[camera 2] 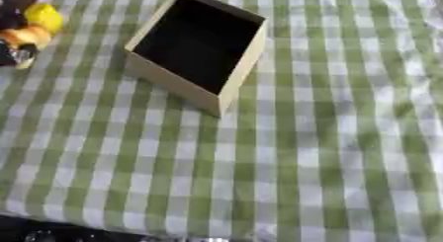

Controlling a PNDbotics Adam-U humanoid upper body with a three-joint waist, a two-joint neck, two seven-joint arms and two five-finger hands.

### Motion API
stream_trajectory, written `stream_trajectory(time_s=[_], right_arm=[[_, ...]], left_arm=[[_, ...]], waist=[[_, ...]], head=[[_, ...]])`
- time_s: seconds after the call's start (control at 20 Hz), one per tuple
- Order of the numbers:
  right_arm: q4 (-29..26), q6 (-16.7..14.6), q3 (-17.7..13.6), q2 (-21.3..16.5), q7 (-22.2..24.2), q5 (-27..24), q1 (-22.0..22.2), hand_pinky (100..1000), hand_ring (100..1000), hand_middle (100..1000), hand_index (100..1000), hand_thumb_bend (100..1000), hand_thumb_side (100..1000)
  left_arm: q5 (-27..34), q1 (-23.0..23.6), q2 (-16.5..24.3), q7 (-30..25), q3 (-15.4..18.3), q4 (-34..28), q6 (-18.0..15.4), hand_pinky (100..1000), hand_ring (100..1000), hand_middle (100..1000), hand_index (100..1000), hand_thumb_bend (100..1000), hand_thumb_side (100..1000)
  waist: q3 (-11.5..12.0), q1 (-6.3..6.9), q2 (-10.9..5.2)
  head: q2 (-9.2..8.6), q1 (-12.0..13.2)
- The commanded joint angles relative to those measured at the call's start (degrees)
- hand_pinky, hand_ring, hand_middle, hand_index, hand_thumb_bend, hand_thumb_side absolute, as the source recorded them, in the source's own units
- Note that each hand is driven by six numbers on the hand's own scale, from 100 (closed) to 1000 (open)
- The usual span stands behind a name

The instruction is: Pick up objects on the table and place them in the box.

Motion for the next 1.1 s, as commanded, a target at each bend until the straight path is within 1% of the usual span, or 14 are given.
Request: stream_trajectory(time_s=[0.05, 0.15, 0.25, 0.4, 0.55, 0.85, 1.1], right_arm=[[-1.1, 0.0, -0.5, -1.5, -0.1, -0.1, -0.3, 918, 810, 721, 900, 100, 625], [-1.1, 0.0, -0.4, -1.5, 0.0, -0.1, -0.3, 918, 810, 721, 900, 100, 625], [-1.1, 0.0, -0.2, -1.5, 0.2, -0.3, -0.5, 918, 811, 721, 900, 100, 624], [-1.1, 0.0, 0.1, -1.3, 0.5, -0.5, -0.8, 919, 811, 720, 901, 100, 622], [-1.1, 0.1, 0.2, -1.1, 0.8, -0.8, -1.0, 919, 811, 720, 901, 100, 622], [-1.1, 0.1, 0.5, -0.8, 1.2, -1.4, -1.7, 920, 812, 720, 901, 100, 621], [-1.1, -0.1, 0.7, -0.7, 1.7, -1.8, -2.3, 921, 813, 720, 901, 100, 619]], left_arm=[[1.8, -4.3, 0.3, -1.4, 0.0, -5.1, -0.3, 513, 512, 385, 566, 100, 100], [2.6, -7.6, -2.2, -2.6, -1.0, -6.4, -0.3, 509, 507, 380, 564, 100, 100], [3.5, -11.2, -5.7, -3.7, -2.2, -6.3, -0.3, 506, 502, 374, 562, 100, 100], [4.6, -15.6, -11.1, -4.7, -4.0, -4.5, -0.7, 506, 501, 377, 572, 100, 100], [5.3, -18.7, -16.3, -5.1, -6.1, -1.1, -1.5, 504, 502, 380, 577, 100, 100], [5.2, -22.7, -24.2, -6.0, -9.4, 6.6, -3.8, 506, 508, 388, 586, 100, 100], [2.4, -23.7, -27.6, -5.4, -10.4, 14.0, -6.2, 520, 521, 404, 601, 100, 100]], waist=[[0.2, 0.00, -1.48], [0.2, 0.01, -1.69], [0.1, 0.00, -1.93], [-0.3, -0.05, -2.18], [-0.9, -0.06, -2.26], [-1.9, 0.16, -2.12], [-2.7, 0.30, -1.88]], head=[[0.30, -0.2], [0.30, -0.3], [0.30, -0.3], [0.30, -0.1], [0.30, 0.2], [0.30, 0.9], [0.30, 1.4]])
